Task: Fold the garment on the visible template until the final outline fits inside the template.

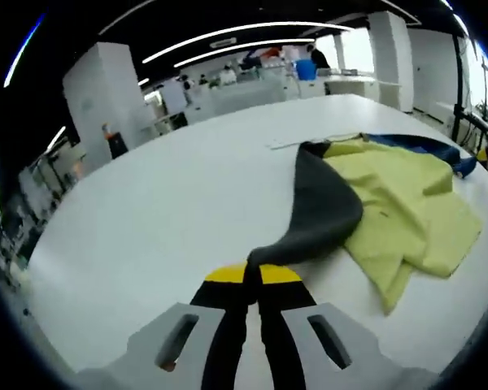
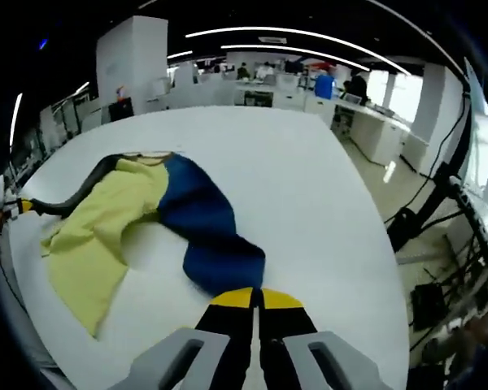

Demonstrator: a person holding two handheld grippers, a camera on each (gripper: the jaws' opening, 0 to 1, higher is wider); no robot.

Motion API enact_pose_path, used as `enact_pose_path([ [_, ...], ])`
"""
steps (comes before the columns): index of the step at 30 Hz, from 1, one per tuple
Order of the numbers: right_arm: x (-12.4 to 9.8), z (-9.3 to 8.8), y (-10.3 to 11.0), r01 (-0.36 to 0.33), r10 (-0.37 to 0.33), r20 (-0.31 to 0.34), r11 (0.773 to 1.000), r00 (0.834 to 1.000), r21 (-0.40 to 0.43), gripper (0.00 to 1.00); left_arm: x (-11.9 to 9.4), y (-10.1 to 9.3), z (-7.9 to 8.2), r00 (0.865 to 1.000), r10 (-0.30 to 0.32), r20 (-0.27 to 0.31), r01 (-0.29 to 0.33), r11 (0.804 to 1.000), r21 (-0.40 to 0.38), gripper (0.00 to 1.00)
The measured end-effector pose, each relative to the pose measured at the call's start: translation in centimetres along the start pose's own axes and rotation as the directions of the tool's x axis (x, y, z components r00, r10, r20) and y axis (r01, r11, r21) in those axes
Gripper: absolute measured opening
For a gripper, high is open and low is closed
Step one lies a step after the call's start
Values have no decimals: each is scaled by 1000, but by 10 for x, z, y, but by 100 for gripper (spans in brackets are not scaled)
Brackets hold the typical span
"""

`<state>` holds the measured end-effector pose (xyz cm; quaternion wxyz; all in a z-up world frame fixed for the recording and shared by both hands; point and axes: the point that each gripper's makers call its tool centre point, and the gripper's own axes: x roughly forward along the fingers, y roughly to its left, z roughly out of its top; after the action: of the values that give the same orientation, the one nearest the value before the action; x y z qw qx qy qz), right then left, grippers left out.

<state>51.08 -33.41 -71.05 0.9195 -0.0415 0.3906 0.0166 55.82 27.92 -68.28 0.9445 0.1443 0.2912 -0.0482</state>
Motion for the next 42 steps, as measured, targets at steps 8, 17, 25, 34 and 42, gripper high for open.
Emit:
enact_pose_path([
  [8,18,-4,-24,-3,3,-64,1000,998,-2,0,17,39,-3,994,100,-38,-100,995,13,0],
  [17,49,3,-60,51,-50,-105,999,993,6,0,43,74,-11,982,167,-87,-159,984,84,0],
  [25,74,4,-85,117,-129,-168,990,977,-80,0,77,80,-25,970,157,-185,-131,981,144,0],
  [34,100,23,-111,168,-189,-147,976,971,-140,0,99,102,-30,948,206,-244,-158,966,203,0],
  [42,118,30,-135,207,-217,-164,976,962,-73,0,107,122,-28,932,259,-256,-194,948,253,0],
])
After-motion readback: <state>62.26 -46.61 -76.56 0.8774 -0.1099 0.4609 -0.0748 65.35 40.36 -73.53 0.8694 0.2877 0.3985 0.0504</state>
